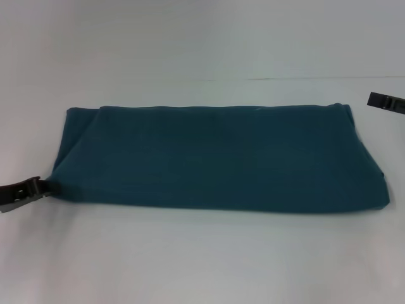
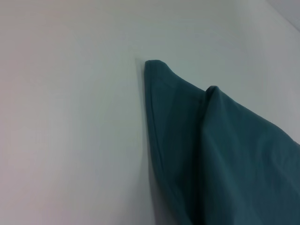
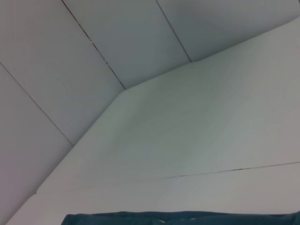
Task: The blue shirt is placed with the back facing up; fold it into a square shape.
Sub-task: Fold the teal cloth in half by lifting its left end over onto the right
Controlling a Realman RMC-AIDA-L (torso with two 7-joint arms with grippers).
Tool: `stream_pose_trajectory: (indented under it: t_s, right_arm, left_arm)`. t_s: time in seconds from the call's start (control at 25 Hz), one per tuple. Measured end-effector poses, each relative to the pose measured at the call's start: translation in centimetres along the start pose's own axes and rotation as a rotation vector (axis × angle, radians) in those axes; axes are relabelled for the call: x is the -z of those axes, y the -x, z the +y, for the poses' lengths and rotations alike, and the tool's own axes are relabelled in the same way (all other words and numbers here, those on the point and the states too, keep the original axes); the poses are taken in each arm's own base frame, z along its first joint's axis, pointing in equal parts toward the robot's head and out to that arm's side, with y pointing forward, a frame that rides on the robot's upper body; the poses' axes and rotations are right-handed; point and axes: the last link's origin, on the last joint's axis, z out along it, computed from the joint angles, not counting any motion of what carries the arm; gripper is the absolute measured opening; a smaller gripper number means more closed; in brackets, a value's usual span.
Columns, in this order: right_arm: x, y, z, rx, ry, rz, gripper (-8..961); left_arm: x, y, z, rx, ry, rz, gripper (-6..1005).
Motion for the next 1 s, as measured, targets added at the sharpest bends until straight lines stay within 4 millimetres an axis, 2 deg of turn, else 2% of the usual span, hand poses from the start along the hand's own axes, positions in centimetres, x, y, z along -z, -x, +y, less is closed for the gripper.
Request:
stream_pose_trajectory:
  t_s: [0.28,0.76,0.88,1.0]
  right_arm:
    - [-0.8,0.4,0.3,-0.003,-0.001,-0.005,922]
    - [-2.2,0.9,0.8,0.000,0.015,-0.004,922]
    - [-2.1,0.9,0.8,0.002,0.015,-0.003,922]
    - [-1.9,0.6,0.7,0.000,0.014,0.000,922]
  left_arm:
    - [2.2,-0.3,-1.7,0.027,-0.044,0.055,26]
    - [9.1,-0.3,-5.6,0.077,-0.163,0.186,30]
    - [10.2,-0.5,-5.6,0.075,-0.161,0.203,31]
    - [10.2,-1.0,-4.0,0.055,-0.076,0.215,32]
